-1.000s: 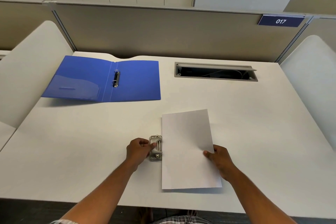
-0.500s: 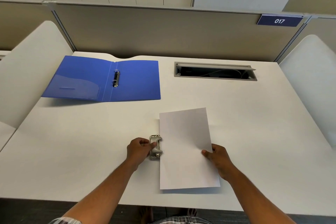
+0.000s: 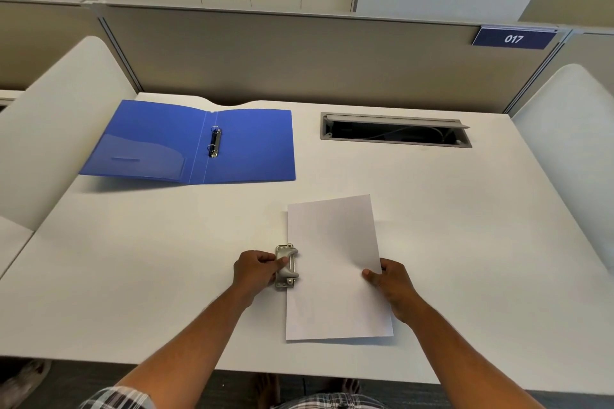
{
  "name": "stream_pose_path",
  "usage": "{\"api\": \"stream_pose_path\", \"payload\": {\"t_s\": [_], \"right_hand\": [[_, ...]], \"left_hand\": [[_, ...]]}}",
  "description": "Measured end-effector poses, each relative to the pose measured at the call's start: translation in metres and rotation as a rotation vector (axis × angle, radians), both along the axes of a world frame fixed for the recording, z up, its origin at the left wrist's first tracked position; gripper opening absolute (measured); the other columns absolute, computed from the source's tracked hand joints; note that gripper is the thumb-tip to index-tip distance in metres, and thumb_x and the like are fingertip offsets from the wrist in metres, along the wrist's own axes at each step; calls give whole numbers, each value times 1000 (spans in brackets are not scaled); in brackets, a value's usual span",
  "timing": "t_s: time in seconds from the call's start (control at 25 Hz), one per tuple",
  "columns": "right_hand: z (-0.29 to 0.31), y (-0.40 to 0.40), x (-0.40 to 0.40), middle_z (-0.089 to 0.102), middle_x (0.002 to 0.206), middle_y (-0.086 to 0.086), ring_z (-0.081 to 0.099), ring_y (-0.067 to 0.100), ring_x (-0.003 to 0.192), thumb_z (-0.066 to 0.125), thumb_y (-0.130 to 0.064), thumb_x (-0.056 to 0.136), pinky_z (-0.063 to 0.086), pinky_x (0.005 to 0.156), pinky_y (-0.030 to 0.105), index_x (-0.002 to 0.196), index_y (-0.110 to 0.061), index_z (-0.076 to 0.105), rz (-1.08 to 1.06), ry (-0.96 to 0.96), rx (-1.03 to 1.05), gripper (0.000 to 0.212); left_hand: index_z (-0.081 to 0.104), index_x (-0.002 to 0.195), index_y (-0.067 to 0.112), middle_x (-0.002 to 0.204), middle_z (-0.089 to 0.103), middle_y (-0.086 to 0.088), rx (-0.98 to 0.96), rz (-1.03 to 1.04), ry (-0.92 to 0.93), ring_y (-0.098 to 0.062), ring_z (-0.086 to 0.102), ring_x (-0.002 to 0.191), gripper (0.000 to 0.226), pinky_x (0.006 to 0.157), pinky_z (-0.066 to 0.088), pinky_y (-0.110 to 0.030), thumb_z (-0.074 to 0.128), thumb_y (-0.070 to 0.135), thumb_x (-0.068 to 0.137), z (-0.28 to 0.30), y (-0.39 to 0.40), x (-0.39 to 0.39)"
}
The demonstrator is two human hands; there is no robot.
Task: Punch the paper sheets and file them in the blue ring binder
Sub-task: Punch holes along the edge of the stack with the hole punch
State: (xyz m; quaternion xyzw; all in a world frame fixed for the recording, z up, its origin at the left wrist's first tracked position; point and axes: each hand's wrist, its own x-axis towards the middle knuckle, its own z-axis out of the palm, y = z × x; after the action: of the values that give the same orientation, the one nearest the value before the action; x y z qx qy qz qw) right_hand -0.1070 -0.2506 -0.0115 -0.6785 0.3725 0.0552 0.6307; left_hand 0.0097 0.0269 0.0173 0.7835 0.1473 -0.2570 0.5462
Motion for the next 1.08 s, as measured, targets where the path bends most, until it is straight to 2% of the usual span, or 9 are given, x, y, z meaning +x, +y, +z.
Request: {"api": "stream_pose_path", "payload": {"t_s": [0.16,0.32,0.52,0.68,0.84,0.96,1.08], "right_hand": [[-3,2,-1,80,92,9,73,29,80,73,-7,89,60,76,39,97,-12,77,-1,11,10,10],[-4,3,2,79,94,9,73,30,83,73,-7,89,61,78,40,98,-12,77,-8,25,2,11],[-2,3,5,78,94,8,72,28,80,72,-8,90,59,74,36,97,-13,76,1,30,-8,9],[-5,0,5,79,94,8,73,29,84,73,-9,90,60,81,42,97,-15,77,22,33,-13,10],[-4,2,4,80,92,8,73,26,79,72,-7,90,60,78,40,96,-13,78,16,27,5,10],[-5,1,2,80,93,8,73,26,79,72,-7,91,60,75,37,99,-11,77,16,25,18,11],[-5,0,1,80,94,8,73,28,81,73,-8,90,60,77,39,99,-11,77,17,23,23,11]], "left_hand": [[77,83,10,87,78,-15,0,-9,7,-26,76,75,23,77,63,-39,89,24,71,1,1,1],[78,75,12,84,77,-18,24,-35,-2,-23,71,67,21,78,63,-44,90,28,68,1,2,1],[77,80,10,84,78,-16,8,-20,11,-32,76,81,24,77,63,-43,91,26,68,5,1,1],[76,75,12,83,77,-18,7,-12,16,-29,76,74,21,77,63,-44,91,24,67,9,0,1],[75,79,13,86,78,-14,3,11,18,-32,76,81,21,76,63,-40,91,22,68,11,-1,1],[76,79,12,85,78,-14,11,12,19,-32,76,81,21,75,64,-40,91,22,68,10,-2,1],[76,78,12,83,78,-14,30,19,24,-32,76,79,22,75,63,-42,92,22,67,10,-3,1]]}}
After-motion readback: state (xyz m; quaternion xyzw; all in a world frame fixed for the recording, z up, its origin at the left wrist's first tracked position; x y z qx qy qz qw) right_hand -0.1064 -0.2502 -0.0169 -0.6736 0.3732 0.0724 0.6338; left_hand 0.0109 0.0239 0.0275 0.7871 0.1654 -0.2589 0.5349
